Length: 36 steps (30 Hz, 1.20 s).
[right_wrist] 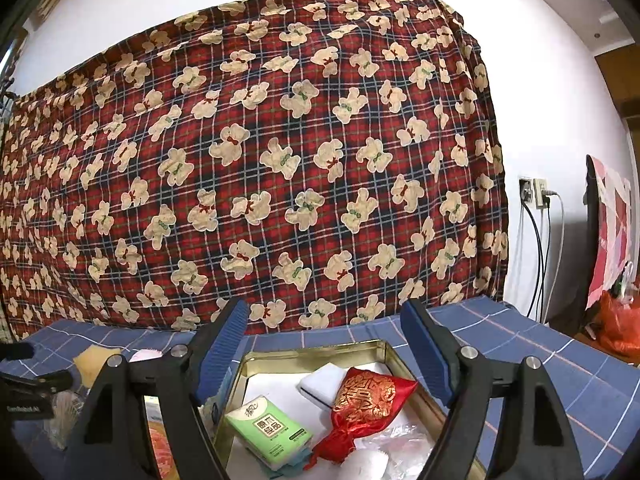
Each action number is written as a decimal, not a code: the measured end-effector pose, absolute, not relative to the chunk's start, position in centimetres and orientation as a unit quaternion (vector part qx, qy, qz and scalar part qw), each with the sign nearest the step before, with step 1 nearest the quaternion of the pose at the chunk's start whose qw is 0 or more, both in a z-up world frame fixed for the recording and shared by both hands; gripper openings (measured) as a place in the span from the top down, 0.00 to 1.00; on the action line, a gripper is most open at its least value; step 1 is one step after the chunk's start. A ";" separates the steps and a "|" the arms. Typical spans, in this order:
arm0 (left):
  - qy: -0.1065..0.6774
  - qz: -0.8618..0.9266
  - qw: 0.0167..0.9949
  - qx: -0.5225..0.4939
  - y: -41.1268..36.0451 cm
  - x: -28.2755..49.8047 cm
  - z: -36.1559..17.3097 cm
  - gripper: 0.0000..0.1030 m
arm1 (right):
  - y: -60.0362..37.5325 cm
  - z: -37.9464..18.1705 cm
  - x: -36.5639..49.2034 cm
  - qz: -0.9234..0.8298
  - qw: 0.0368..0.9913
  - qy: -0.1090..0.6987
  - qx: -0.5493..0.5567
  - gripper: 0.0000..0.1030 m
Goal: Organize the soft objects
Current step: 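Move both tools back over the remaining pile, then grasp the cotton-swab bag with the left tool while the right tool grasps the yellow sponge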
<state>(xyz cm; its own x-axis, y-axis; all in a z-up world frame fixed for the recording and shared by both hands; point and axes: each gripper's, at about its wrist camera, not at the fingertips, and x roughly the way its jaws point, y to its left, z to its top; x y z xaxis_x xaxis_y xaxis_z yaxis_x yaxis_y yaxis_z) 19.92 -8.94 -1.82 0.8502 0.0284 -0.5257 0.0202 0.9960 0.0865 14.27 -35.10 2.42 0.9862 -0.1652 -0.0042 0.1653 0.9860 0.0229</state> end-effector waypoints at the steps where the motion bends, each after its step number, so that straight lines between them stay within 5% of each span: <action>1: 0.286 0.012 0.957 0.034 -7.6 20.2 -2.5 0.16 | -34.9 2.3 14.3 -0.083 0.997 0.002 0.009 0.22; 13: 0.362 -0.016 0.932 0.016 -6.5 22.4 -7.3 0.18 | -31.3 1.3 14.5 -0.068 0.995 0.001 -0.068 0.22; 15: 0.371 -0.028 0.928 0.002 -6.1 22.6 -7.4 0.25 | -30.8 1.1 14.6 -0.065 0.995 0.001 -0.079 0.22; 18: 0.385 -0.030 0.922 0.002 -5.7 23.0 -7.8 0.53 | -30.2 0.9 14.5 -0.063 0.994 -0.002 -0.091 0.22; 23: 0.390 -0.043 0.920 -0.007 -4.9 22.6 -8.1 0.65 | -29.2 0.7 14.2 -0.051 0.993 -0.013 -0.101 0.22; 30: 0.372 -0.036 0.927 -0.040 -2.6 22.6 -7.3 0.66 | -27.8 1.0 14.3 0.016 0.998 0.016 -0.060 0.22; 36: 0.342 -0.005 0.938 -0.052 -0.3 24.6 -4.7 0.66 | -24.2 1.5 18.7 0.127 0.981 0.143 -0.017 0.22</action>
<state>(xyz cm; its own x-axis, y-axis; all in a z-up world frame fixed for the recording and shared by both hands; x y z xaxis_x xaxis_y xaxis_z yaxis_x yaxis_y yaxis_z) 24.62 -0.26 -4.68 0.7655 -0.0457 -0.6418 -0.0258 0.9945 -0.1017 18.67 -24.22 1.53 0.9270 0.2439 -0.2849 -0.2538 0.9672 0.0022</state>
